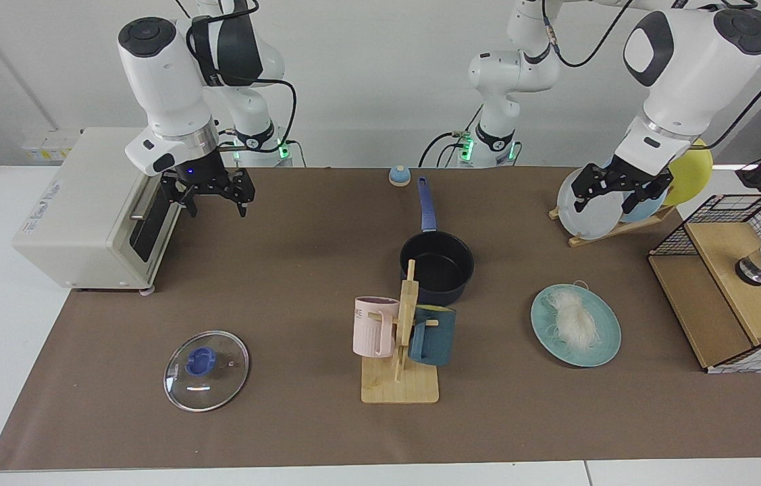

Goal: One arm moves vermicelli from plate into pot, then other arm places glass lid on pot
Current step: 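Move the left gripper toward the white vermicelli on the blue plate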

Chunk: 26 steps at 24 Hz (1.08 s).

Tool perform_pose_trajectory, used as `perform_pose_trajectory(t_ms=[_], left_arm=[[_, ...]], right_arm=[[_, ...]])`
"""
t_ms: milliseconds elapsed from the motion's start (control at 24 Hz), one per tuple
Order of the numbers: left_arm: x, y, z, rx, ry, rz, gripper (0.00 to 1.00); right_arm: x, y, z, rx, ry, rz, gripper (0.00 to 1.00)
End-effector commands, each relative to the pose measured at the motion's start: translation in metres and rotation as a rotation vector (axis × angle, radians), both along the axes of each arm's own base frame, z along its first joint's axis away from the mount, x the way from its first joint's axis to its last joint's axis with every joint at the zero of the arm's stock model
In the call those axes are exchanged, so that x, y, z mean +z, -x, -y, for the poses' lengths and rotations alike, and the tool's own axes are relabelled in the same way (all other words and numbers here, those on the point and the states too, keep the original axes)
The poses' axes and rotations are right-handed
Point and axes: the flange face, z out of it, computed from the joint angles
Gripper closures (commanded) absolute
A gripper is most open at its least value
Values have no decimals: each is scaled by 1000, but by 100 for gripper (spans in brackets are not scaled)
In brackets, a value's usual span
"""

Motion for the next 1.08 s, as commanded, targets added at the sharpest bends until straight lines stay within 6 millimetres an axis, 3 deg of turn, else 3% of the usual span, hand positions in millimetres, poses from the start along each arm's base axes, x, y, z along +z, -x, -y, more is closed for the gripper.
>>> perform_pose_trajectory(t_ms=[0,417,792,1042], left_arm=[[-4,6,-1,-17,-18,-3,0],[-3,2,0,-9,-20,2,0],[-5,-18,-1,-5,-23,2,0],[-28,-43,-4,2,-26,-3,0]], right_arm=[[2,4,3,4,-12,21,1],[2,4,5,1,-12,21,1],[2,4,6,-1,-12,21,1],[2,4,7,-1,-12,21,1]])
